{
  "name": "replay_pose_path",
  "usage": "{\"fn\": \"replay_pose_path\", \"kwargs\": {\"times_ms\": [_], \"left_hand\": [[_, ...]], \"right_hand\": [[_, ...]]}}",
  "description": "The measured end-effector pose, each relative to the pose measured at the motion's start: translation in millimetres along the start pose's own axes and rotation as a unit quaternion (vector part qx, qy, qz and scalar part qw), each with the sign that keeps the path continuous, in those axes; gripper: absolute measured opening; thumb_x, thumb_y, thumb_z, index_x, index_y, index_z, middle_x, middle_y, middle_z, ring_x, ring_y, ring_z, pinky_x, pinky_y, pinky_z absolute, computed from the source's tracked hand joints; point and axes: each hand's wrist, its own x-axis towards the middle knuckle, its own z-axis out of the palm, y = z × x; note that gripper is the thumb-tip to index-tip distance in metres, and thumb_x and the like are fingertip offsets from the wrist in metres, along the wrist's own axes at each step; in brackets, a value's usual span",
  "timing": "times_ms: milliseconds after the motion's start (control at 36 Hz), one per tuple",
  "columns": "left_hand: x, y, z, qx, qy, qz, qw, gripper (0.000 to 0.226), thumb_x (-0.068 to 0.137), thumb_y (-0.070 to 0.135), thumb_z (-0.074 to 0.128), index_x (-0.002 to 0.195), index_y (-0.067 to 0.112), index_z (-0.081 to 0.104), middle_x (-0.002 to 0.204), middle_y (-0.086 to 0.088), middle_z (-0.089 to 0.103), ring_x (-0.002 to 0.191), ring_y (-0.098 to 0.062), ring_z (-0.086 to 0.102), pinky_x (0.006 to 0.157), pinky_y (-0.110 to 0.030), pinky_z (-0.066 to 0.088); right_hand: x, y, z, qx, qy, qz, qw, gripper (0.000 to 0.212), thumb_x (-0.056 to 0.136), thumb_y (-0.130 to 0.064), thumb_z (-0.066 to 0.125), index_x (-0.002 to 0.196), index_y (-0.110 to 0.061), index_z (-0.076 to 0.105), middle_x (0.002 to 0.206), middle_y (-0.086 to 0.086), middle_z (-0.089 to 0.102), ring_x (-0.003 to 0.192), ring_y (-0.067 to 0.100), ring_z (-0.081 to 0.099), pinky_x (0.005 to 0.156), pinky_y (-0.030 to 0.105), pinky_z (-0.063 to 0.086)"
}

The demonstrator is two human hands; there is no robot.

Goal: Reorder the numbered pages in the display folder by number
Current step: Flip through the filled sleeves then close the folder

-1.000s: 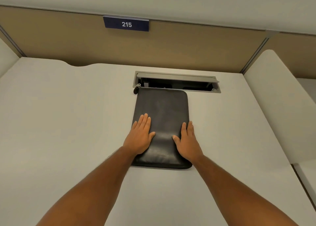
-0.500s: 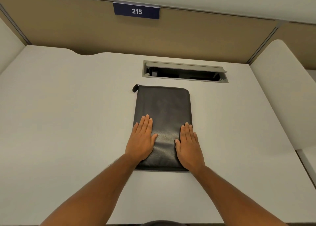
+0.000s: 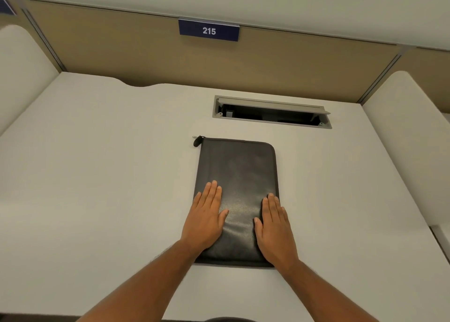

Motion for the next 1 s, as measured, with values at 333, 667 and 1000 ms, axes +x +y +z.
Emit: {"fn": "replay_pose_path", "kwargs": {"times_ms": [333,667,1000], "left_hand": [[39.9,-18.2,-16.7,-0.111,0.066,-0.05,0.99,0.053,0.107,0.037,0.042,0.157,0.022,0.033,0.166,0.005,0.022,0.154,-0.01,0.016,0.121,-0.023,0.007],[132.3,-54.7,-51.3,-0.104,0.149,-0.084,0.98,0.023,0.1,0.011,0.052,0.116,0.01,0.067,0.128,-0.007,0.062,0.117,-0.026,0.058,0.097,-0.039,0.046],[200.4,-85.8,-50.9,-0.136,0.186,-0.17,0.958,0.033,0.091,0.018,0.066,0.124,0.016,0.06,0.122,-0.005,0.058,0.109,-0.027,0.054,0.09,-0.042,0.046]], "right_hand": [[71.6,-17.5,-29.8,0.034,-0.019,-0.033,0.999,0.064,0.108,-0.049,0.033,0.164,-0.022,0.017,0.171,-0.003,0.012,0.158,0.016,0.01,0.127,0.033,0.005],[180.2,-49.1,-50.2,0.026,-0.061,-0.101,0.993,0.057,0.109,-0.041,0.036,0.16,-0.016,0.029,0.17,0.002,0.019,0.157,0.017,0.013,0.128,0.036,0.007],[271.9,-94.7,-59.6,0.05,-0.131,-0.154,0.978,0.046,0.107,-0.034,0.047,0.15,-0.017,0.047,0.148,0.006,0.053,0.134,0.026,0.049,0.113,0.041,0.039]]}}
